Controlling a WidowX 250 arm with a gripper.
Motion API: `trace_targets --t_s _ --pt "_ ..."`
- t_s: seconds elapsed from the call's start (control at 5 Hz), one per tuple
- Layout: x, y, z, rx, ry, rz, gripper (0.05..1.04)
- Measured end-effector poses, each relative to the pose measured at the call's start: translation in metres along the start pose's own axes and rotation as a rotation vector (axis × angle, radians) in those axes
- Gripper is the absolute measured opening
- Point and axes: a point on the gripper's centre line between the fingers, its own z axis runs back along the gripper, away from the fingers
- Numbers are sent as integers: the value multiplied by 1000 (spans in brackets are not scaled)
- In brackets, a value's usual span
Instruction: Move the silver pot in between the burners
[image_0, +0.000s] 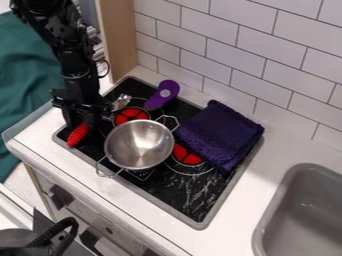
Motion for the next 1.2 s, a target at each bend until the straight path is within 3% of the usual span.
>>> trace_targets --t_s 0.2,0.4,0.6,0.8,1.0,1.2 --pt "-3 4 1 -10 -1 21 396" --pt "-2 9 18 -7 -37 18 395" --pt "3 6 58 31 -132 1 394" --pt "9 -15 96 76 -224 -30 394" --pt "7 -69 118 114 -254 -124 390" --pt "-7 -114 112 117 -231 -174 390"
